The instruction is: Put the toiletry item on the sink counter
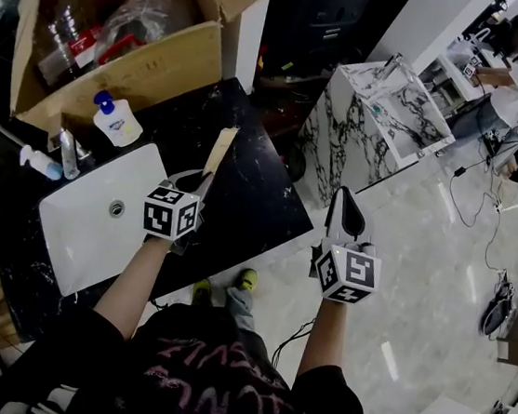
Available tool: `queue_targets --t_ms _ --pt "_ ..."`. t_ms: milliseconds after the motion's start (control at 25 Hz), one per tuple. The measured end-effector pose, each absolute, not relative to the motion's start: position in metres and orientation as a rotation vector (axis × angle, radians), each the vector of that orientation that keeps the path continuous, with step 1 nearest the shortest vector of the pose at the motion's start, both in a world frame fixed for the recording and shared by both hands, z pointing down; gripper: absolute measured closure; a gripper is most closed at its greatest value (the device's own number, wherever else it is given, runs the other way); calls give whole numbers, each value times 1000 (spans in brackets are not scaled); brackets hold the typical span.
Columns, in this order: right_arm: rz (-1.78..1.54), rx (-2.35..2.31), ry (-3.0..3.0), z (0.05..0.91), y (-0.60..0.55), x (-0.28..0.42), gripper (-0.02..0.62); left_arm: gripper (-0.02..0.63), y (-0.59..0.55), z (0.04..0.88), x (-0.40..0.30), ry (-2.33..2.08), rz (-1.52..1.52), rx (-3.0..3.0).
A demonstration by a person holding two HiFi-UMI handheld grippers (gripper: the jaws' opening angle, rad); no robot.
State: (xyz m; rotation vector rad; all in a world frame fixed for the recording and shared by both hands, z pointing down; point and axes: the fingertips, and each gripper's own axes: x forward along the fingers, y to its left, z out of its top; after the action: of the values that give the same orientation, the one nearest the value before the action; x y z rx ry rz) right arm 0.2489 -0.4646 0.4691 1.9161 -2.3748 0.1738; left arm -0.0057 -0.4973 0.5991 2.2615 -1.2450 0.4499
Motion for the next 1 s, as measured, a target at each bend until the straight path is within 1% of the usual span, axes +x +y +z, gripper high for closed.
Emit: queue_targets --t_ms 360,600,1000 --pt "195 1892 -2370 480 -466 248 588 563 -501 618 -2 -1230 521 2260" --pt "207 1897 -2367 484 -465 252 588 517 -502 621 2 -1211 530 2273" --pt "192 1906 -2379 476 -460 249 588 508 -498 605 -3 -1245 511 2302"
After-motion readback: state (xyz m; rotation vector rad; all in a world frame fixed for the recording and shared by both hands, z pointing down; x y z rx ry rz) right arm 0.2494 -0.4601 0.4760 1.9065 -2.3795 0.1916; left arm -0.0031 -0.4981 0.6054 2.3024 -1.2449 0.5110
